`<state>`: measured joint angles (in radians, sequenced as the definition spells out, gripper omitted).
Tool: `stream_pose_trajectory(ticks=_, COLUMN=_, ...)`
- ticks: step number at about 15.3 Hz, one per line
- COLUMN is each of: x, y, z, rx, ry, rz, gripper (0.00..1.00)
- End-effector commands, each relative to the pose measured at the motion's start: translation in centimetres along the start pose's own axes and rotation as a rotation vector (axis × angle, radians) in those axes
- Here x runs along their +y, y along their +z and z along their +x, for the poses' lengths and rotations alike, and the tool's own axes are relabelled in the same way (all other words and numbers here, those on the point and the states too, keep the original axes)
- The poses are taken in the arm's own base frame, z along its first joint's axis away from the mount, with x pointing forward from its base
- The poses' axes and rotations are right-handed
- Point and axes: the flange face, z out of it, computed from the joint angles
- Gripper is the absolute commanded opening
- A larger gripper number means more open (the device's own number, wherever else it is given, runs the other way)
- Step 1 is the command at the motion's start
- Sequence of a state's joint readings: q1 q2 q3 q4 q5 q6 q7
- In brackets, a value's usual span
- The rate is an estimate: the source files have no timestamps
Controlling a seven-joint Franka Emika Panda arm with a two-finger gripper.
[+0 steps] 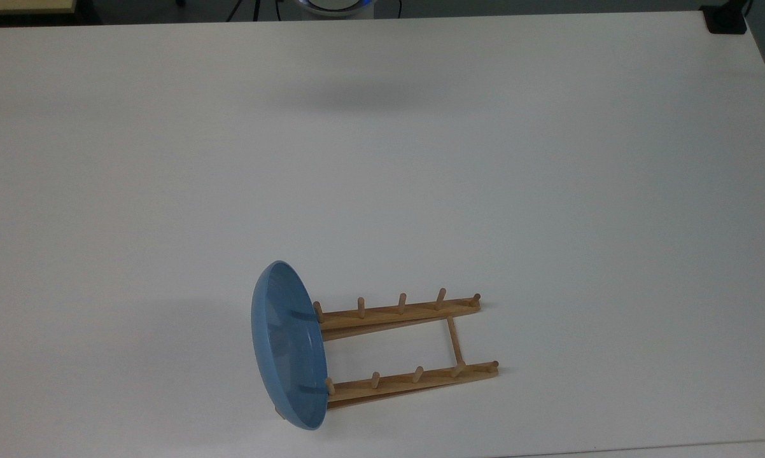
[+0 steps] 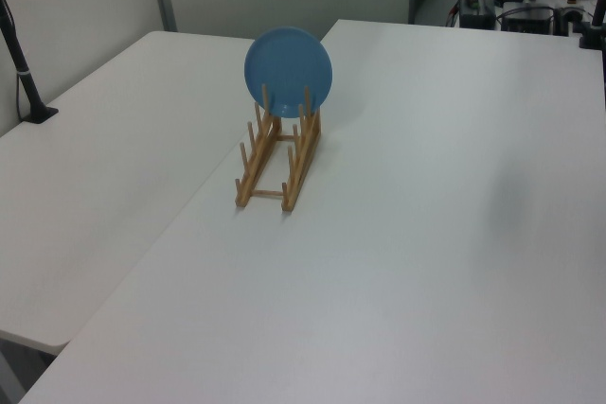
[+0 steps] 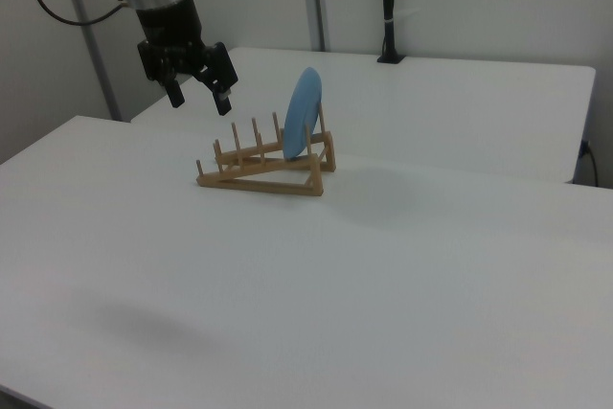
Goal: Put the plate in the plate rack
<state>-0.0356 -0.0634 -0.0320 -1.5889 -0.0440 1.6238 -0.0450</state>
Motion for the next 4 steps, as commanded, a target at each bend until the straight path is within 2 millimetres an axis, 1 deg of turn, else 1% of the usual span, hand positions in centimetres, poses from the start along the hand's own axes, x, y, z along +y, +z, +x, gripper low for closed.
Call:
stream_pose_trajectory(ticks=1, x=-0.60, y=0.19, z=-0.93, rx=-0.017, ry=-0.042, rz=0.027, gripper=1.00)
stream_pose_trajectory(ticks=4, x=-0.83, y=0.30, z=-0.77, rx=-0.014, ry=-0.049, rz=0.025, gripper=1.00)
